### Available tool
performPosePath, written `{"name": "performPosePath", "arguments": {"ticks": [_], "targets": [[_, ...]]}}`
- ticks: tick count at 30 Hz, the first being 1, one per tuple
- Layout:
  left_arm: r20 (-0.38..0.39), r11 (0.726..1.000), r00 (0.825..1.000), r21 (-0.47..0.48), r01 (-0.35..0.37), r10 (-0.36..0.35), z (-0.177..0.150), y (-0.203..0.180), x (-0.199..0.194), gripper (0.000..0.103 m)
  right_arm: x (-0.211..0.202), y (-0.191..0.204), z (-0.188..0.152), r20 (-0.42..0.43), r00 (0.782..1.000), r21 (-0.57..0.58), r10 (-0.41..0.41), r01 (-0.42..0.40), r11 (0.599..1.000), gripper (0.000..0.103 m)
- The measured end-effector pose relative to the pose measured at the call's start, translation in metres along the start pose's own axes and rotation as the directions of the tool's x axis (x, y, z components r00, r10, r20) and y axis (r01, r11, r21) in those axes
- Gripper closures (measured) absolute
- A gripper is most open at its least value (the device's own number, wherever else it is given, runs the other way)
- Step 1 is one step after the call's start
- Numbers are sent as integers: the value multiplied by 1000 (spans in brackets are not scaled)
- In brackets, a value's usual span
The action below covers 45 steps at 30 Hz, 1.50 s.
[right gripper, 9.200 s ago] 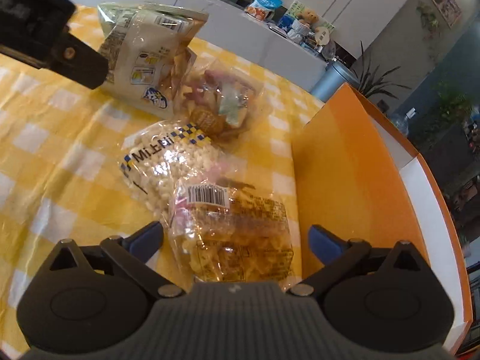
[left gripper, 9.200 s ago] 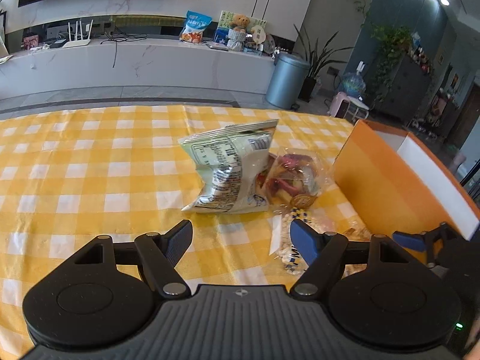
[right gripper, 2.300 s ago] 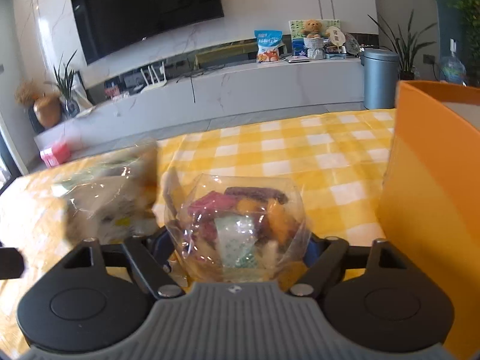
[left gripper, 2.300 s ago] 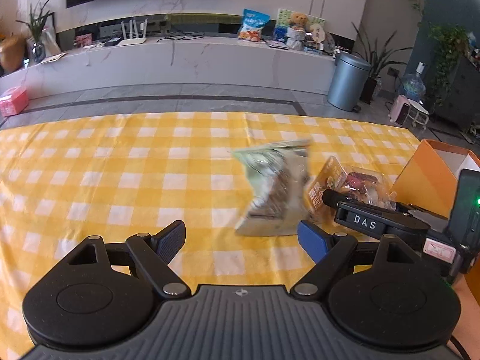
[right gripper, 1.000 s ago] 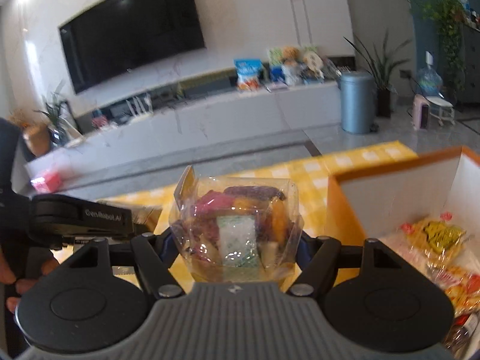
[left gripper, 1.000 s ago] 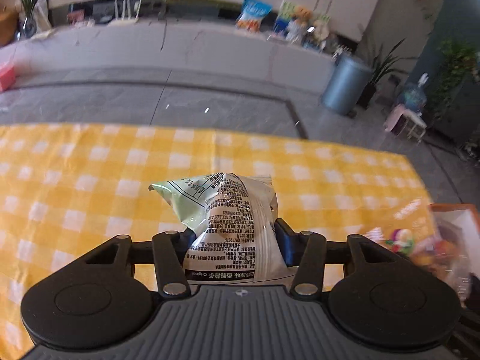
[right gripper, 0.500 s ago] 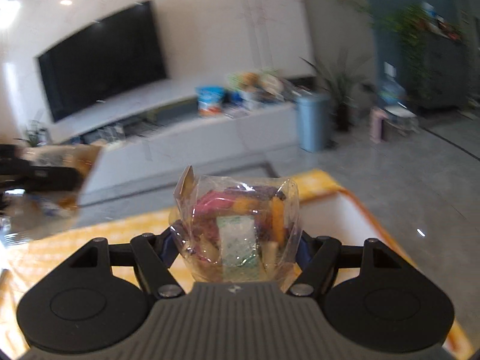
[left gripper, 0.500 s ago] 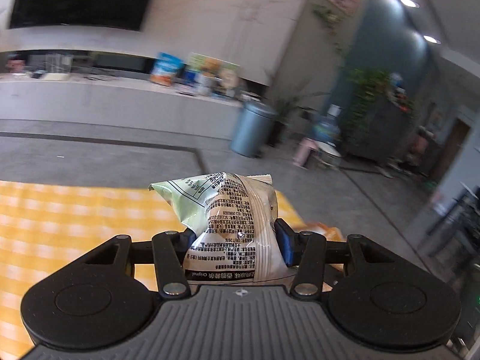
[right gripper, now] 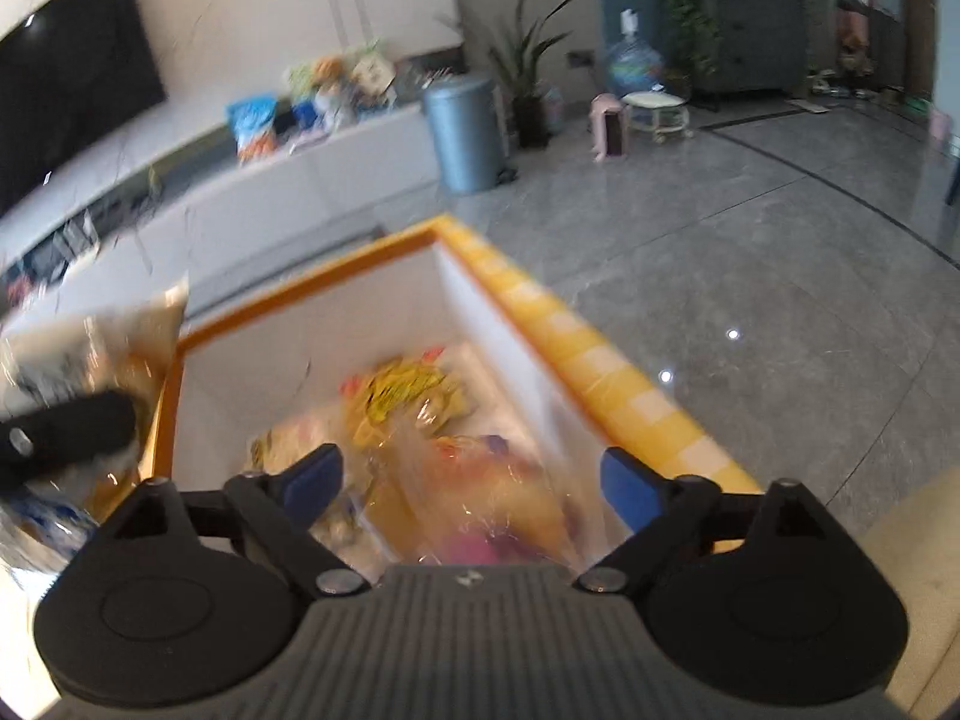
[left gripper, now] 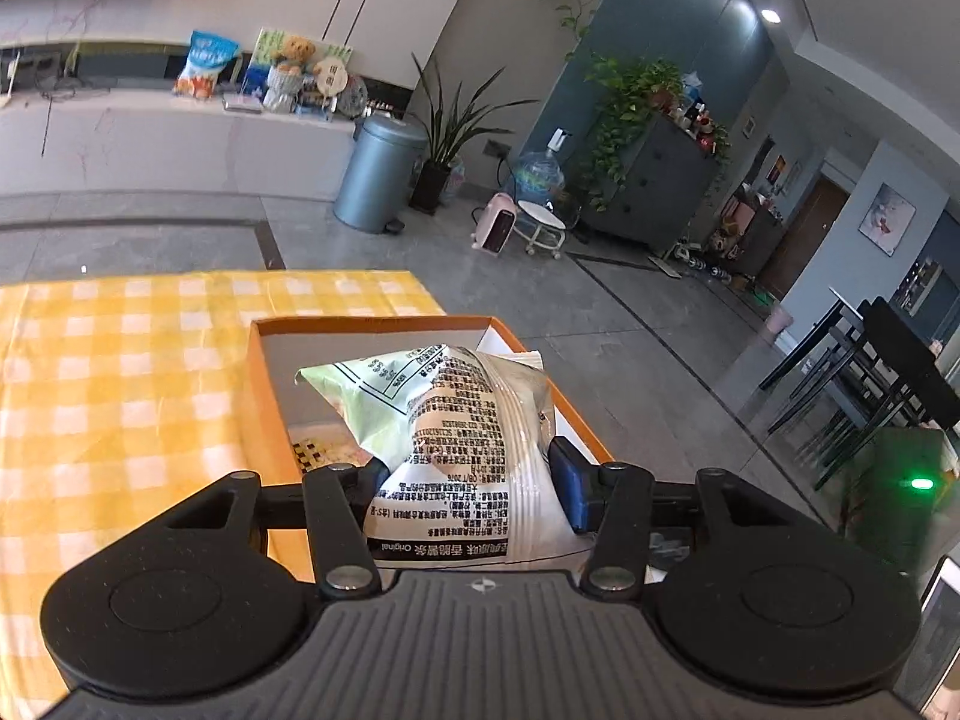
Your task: Organize snacks
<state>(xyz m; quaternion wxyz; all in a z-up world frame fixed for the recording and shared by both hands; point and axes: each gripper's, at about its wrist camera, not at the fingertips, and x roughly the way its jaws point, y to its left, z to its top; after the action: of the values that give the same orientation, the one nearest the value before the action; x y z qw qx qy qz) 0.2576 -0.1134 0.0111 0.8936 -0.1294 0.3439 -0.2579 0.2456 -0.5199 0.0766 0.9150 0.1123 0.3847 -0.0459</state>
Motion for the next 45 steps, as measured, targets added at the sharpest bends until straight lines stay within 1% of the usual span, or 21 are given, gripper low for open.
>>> {"name": "performPosePath", "arguments": {"ticks": [2,3,4,5,6,10,13,15,17,20,23,24,26,27,29,31,35,37,40,42,45], "targets": [[-14,1000,1000,6,8,-8,-4,-1,3,44,-9,-8,1,34,999,26,34,-35,999,3],[-12,1000,1000,10,9,-9,-4,-2,6,33,-14,-12,1,51,997,41,62,-64,997,3],[-8,1000,1000,17,20,-19,-11,-2,1,25,-18,-15,0,62,995,53,83,-86,995,3],[-1,999,1000,21,29,-29,-16,-4,1,8,-21,-16,0,69,993,58,95,-99,993,3],[7,1000,1000,18,26,-26,-20,-6,0,4,-22,-16,2,76,992,55,100,-104,993,4],[20,998,998,10,-55,55,-26,-14,-8,4,-29,-12,7,118,991,57,63,-70,996,4],[24,995,996,57,-85,84,-26,-21,-21,4,-47,-11,12,177,982,83,71,-86,993,4],[62,988,991,93,-125,119,-28,-25,-35,4,-61,-10,15,221,973,98,68,-92,991,3],[116,976,979,119,-183,169,-37,-33,-55,4,-73,-6,16,221,975,111,22,-47,993,3],[187,956,954,134,-260,233,-53,-46,-90,4,-93,8,3,214,977,42,-5,-4,999,3],[220,944,938,132,-301,269,-69,-58,-120,4,-115,17,-27,230,973,-17,7,-3,1000,3],[227,939,930,122,-323,290,-74,-62,-128,4,-120,18,-38,225,974,-36,-3,12,999,3],[231,924,915,117,-364,331,-88,-68,-142,4,-123,20,-54,179,983,-77,-30,44,996,3],[230,920,910,108,-376,345,-92,-68,-147,4,-125,19,-62,160,987,-81,-27,40,996,3],[216,922,912,92,-376,350,-104,-67,-156,4,-134,16,-81,140,990,-86,7,5,996,3],[206,925,914,77,-372,350,-115,-64,-163,4,-140,18,-98,118,993,-121,19,-4,993,3],[180,921,911,55,-385,371,-131,-60,-167,4,-148,23,-125,123,990,-186,63,-40,982,3],[172,924,914,47,-380,367,-135,-56,-168,5,-152,29,-132,145,987,-209,71,-39,977,3],[183,920,909,49,-389,375,-137,-54,-170,5,-156,40,-140,166,984,-265,68,-22,964,3],[200,916,905,68,-394,375,-138,-54,-170,5,-156,44,-141,170,983,-279,66,-16,960,3],[203,921,906,43,-386,370,-143,-51,-173,5,-155,47,-141,161,985,-283,68,-20,959,3]]}}
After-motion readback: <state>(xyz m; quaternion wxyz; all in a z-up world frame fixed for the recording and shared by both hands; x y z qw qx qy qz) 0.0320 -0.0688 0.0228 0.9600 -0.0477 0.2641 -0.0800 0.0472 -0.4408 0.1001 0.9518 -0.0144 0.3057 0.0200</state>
